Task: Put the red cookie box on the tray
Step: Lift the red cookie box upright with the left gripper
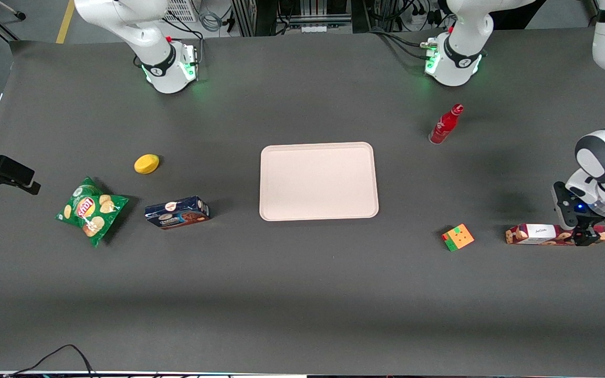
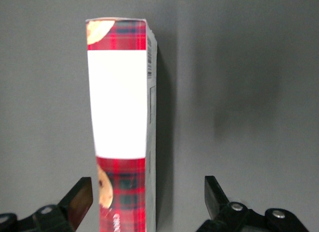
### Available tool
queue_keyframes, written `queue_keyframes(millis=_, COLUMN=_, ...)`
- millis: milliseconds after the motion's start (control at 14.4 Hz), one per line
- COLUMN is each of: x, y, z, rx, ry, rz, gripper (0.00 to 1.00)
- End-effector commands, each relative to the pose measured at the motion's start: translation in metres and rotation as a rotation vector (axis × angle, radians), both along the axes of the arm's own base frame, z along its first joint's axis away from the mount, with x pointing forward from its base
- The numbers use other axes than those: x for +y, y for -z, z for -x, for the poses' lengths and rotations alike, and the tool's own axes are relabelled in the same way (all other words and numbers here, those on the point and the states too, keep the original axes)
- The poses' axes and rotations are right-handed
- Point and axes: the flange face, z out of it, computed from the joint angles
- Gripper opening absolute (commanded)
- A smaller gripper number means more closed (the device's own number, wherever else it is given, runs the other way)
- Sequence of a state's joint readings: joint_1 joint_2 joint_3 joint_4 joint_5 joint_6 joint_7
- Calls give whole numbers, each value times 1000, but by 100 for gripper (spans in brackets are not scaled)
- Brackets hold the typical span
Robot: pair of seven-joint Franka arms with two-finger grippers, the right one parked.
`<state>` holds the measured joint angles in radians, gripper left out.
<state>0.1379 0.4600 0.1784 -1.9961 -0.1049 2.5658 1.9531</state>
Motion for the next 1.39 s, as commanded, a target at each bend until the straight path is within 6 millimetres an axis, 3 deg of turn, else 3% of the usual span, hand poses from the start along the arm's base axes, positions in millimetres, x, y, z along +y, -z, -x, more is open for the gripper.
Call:
queue_keyframes(millis=0, x=2, y=17, z=3, rx=-6, ry=-8, rz=34, gripper=100)
queue_keyframes(millis=278, x=3, y=29, z=-1, rx=-36, ry=-4, rz=11, gripper=100)
queue_keyframes(millis=417, x=3, y=33, z=-3, rx=-46, ry=-4, rz=5, gripper=89)
queue_keyframes(millis=556, x=3, y=34, z=-7, rx=-49, ry=-1, rz=3, gripper=68)
queue_keyframes(millis=765, x=3, y=29, z=-12, rx=-62, ry=2, rz=-1, gripper=26)
queue_keyframes(millis=904, x=2, y=25, z=-17, rx=-71, ry=3, rz=-2, gripper=11)
queue_keyframes(millis=1112, x=4, y=7, z=-42, rx=-44, ry=-10, rz=33, gripper=11)
queue_keyframes(millis=1321, x=4, y=-38, z=-66, rx=-28, ry=0, rz=63, gripper=11)
